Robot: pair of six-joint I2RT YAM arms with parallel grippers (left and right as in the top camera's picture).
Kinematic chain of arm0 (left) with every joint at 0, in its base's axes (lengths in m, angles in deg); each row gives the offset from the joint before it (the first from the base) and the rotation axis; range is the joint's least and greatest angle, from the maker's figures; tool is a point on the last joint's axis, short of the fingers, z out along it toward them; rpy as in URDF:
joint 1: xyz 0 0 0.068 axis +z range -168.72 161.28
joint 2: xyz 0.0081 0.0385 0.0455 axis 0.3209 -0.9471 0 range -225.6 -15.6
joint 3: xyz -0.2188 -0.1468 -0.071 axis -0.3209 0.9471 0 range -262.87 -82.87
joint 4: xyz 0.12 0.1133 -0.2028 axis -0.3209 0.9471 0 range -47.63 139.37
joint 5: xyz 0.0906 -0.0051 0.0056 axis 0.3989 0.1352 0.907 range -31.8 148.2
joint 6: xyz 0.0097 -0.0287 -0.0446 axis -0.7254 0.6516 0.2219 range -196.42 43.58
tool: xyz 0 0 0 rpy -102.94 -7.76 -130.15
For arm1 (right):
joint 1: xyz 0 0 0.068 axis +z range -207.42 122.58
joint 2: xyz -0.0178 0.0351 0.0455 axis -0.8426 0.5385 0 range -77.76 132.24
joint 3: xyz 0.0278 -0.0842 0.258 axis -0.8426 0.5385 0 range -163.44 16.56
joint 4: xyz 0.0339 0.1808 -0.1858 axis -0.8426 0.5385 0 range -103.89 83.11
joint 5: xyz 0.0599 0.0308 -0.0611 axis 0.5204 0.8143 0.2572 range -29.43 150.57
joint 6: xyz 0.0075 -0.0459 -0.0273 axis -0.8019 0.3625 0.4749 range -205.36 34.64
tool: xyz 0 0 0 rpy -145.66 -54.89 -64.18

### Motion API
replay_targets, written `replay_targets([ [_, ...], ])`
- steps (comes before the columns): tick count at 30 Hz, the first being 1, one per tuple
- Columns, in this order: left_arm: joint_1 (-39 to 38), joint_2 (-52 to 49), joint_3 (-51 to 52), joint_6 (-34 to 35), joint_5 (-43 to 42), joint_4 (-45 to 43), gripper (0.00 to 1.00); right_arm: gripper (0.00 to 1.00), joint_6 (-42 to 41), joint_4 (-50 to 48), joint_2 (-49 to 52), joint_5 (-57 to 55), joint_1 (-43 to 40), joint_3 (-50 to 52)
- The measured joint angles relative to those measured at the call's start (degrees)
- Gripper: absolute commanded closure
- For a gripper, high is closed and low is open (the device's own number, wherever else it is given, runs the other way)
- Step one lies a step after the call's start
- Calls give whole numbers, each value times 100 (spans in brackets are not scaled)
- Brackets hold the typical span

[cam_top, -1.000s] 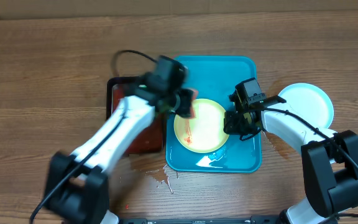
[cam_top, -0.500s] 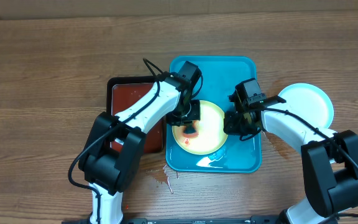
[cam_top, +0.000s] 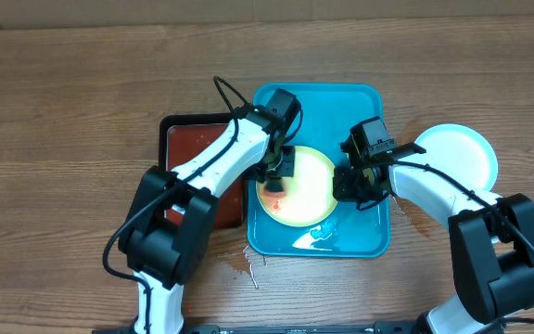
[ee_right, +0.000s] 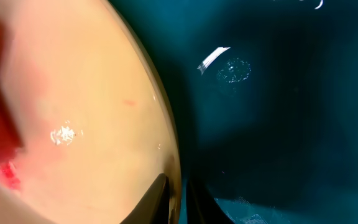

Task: Clean dirty plates on tray and stack at the side
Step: 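Scrub the yellow plate with the sponge in the left gripper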

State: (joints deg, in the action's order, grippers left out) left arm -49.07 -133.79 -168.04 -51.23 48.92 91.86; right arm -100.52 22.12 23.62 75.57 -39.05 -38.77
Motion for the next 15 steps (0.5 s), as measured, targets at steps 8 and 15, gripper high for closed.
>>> replay_targets([
  [8,-81,-461,-81,-39,-1843,-328,96,87,-2,79,0,-7,-4,0],
  [15,-229,-483,-81,-160,-2234,142,96,87,-2,87,0,-4,-7,-7],
])
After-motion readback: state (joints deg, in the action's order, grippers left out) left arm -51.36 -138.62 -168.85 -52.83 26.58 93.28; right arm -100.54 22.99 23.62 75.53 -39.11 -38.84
